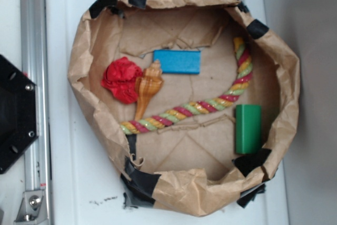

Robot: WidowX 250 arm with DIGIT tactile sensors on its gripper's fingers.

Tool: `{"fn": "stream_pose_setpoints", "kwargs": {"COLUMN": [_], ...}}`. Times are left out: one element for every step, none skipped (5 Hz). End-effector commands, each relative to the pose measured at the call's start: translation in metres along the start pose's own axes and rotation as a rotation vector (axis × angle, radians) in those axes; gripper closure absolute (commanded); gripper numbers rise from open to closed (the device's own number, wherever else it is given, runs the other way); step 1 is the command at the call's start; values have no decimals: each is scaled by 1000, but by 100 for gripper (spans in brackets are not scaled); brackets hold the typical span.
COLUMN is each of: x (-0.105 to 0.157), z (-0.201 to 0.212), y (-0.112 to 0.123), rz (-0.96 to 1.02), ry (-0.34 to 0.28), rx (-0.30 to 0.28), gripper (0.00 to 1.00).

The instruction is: Grab the multicolored rope.

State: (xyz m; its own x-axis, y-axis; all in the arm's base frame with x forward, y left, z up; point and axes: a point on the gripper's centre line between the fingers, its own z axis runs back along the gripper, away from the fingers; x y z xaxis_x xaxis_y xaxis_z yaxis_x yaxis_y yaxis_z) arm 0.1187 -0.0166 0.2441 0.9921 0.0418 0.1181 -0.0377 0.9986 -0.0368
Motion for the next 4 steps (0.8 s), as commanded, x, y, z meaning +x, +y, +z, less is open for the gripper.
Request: {"fn": "stream_pose_setpoints", "kwargs": {"x": [0,46,88,135], "z": [0,-38,-79,-108], "y": [0,9,-2,-4], "rz": [0,-19,42,68], "ry": [0,-70,0,-2], "rx": [0,16,154,185], "gripper": [0,0,0,0]}}
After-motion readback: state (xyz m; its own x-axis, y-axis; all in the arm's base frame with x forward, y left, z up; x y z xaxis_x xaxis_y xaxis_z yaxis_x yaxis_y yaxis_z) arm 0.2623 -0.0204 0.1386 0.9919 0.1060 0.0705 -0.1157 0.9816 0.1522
